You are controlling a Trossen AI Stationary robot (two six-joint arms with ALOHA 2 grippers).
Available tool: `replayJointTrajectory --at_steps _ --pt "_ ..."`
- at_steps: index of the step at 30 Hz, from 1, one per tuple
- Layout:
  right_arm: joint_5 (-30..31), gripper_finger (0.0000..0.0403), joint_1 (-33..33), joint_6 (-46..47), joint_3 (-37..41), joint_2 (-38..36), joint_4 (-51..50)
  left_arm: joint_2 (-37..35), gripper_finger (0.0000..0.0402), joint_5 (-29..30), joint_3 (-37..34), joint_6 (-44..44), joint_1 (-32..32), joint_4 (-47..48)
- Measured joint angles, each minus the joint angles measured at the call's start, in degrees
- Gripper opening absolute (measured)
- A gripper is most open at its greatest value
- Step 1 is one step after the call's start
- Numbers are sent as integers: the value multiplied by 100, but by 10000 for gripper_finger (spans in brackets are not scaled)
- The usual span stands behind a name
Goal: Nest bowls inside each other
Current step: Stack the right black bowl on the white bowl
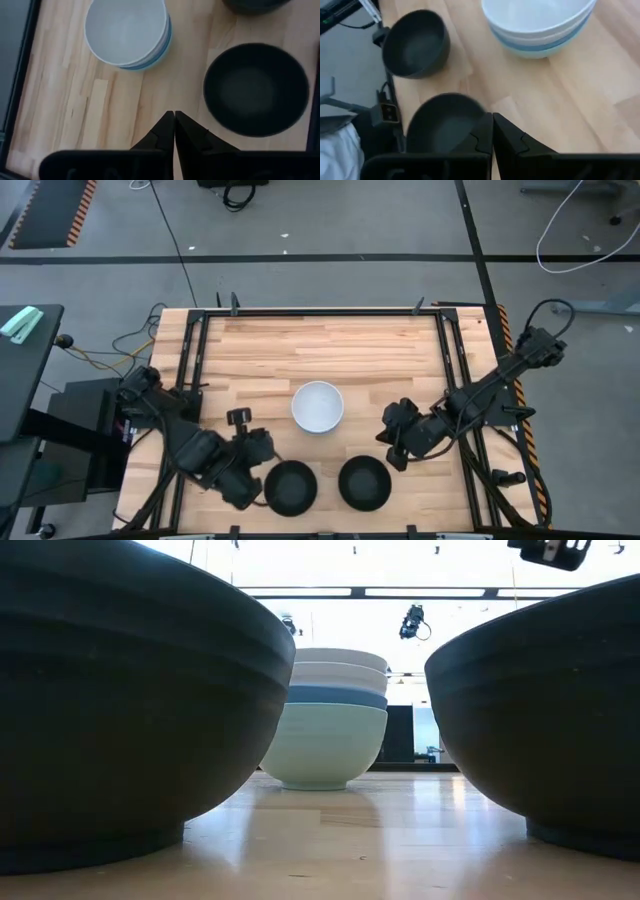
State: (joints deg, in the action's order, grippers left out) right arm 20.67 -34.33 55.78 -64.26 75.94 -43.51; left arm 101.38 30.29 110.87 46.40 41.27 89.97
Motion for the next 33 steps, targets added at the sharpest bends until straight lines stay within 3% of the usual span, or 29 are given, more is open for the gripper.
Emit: replayJointTrajectory --at_steps 14,24,33 --pt "-394 15 -600 1096 1 540 -169 9 20 46 -1693 2003 438 -426" --pt "-963 23 -601 1312 1 931 -392 9 42 -560 -2131 1634 379 -1810" --pt "-1338 55 -599 1500 4 1102 -412 9 55 -803 -2131 1486 376 -2171"
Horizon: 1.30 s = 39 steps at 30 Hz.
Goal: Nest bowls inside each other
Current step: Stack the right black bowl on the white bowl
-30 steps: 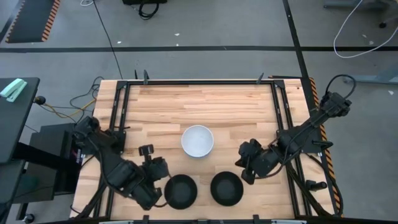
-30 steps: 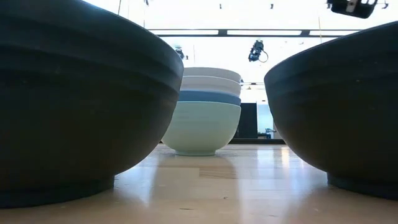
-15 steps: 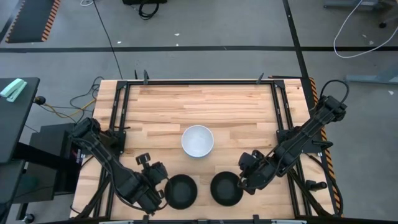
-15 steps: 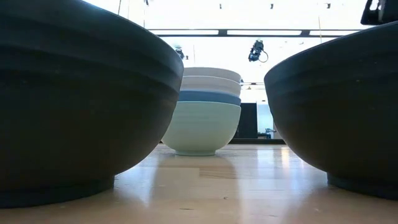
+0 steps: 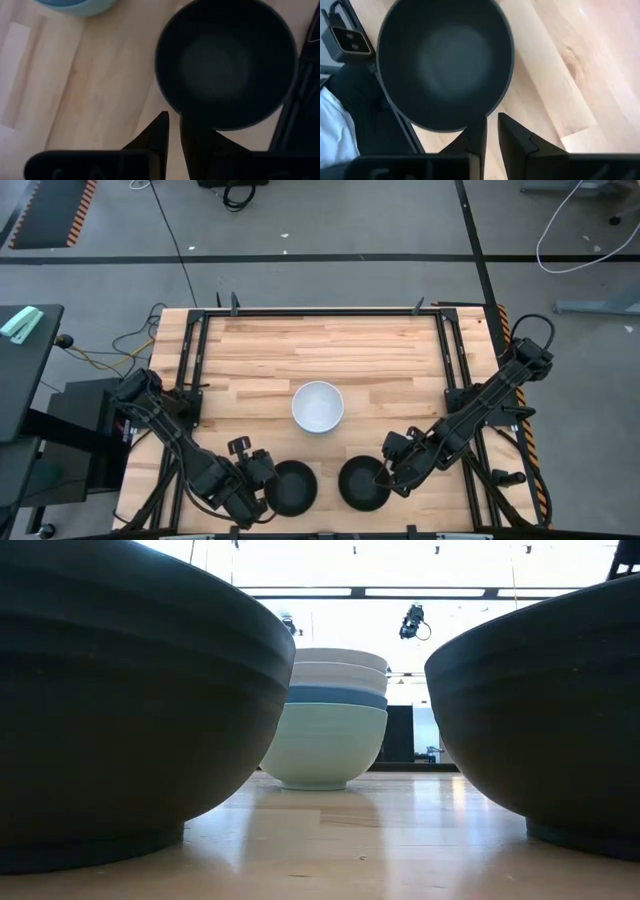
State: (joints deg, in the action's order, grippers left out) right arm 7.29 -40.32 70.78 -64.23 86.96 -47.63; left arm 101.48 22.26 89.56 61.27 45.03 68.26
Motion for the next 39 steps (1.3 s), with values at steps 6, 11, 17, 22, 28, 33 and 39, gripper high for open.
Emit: replayJointTrajectory --at_steps 6,11,17,22,28,33,39 --pt "-55 80 12 14 0 155 8 -1 64 -155 0 -38 -23 -183" --pt "-55 92 71 -21 0 285 8 -1 71 -160 0 -36 -23 -255" --pt "-287 96 201 -103 0 540 12 1 80 -180 0 -78 -15 -494" --pt "-307 96 263 -185 0 582 22 49 84 -179 2 -92 -15 -544" --pt "-291 96 271 -198 0 612 155 180 85 -205 2 -197 -12 -551" --pt "-291 94 271 -322 2 762 324 181 86 -206 2 -196 -12 -554" --pt "-316 94 295 -413 2 996 458 181 83 -203 2 -196 -12 -578"
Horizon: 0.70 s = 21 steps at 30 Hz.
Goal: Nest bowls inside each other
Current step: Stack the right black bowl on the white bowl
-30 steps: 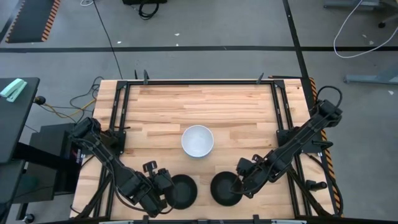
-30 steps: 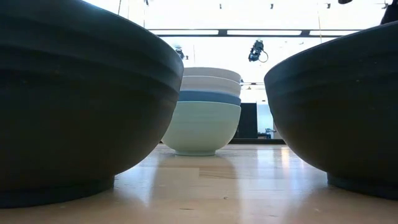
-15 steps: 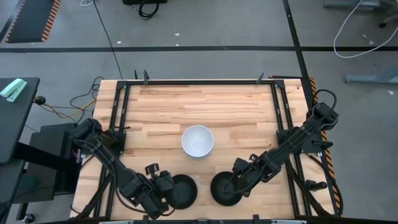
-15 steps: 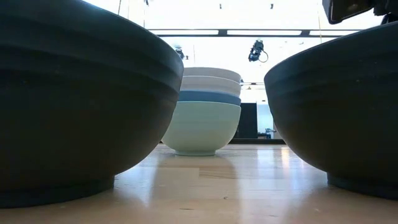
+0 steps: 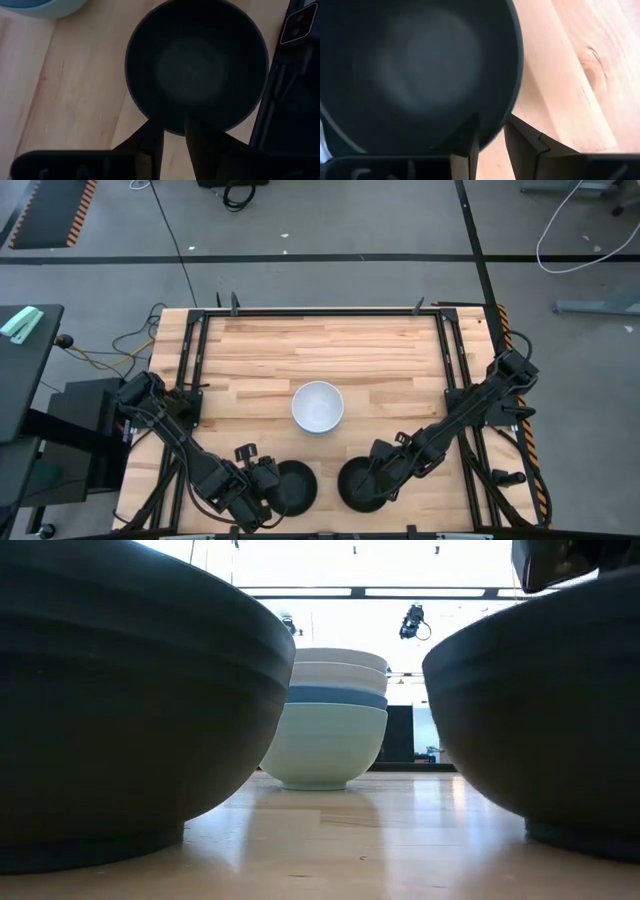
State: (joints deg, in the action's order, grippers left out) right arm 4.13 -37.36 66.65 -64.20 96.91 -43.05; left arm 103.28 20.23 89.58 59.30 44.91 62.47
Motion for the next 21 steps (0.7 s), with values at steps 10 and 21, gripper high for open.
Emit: replayJointTrajectory --at_steps 10,21 --pt "-122 94 292 -341 0 368 107 0 89 0 0 -24 0 -8" --pt "-122 39 570 -590 0 270 118 0 73 2 0 -59 0 -12"
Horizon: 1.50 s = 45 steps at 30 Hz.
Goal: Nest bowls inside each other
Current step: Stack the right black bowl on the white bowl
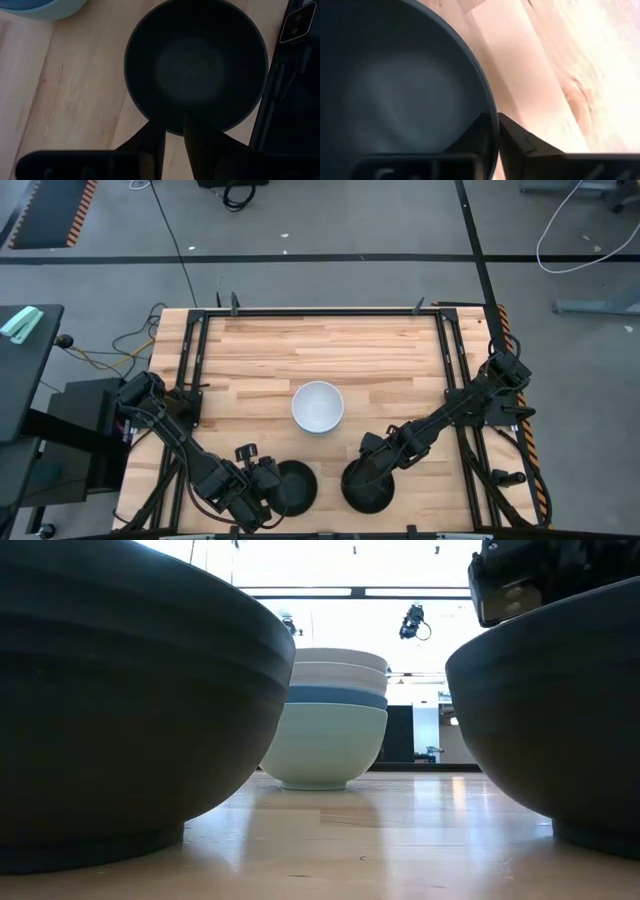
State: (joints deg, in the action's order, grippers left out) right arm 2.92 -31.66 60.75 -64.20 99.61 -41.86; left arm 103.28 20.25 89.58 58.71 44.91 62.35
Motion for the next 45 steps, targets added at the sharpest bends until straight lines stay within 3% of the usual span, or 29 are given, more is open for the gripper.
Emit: replayJointTrajectory --at_steps 3,17,30,45 --pt "-13 11 96 -174 0 0 6 0 75 0 0 1 0 0" --pt "15 6 603 -1102 -278 -26 -109 0 68 2 0 -87 -2 2" --pt "567 5 1034 -2300 -1995 -28 -1215 0 69 2 0 -100 -4 4" --pt "663 5 2506 -3431 -3204 -35 -1488 -2 62 2 0 -242 -7 4"
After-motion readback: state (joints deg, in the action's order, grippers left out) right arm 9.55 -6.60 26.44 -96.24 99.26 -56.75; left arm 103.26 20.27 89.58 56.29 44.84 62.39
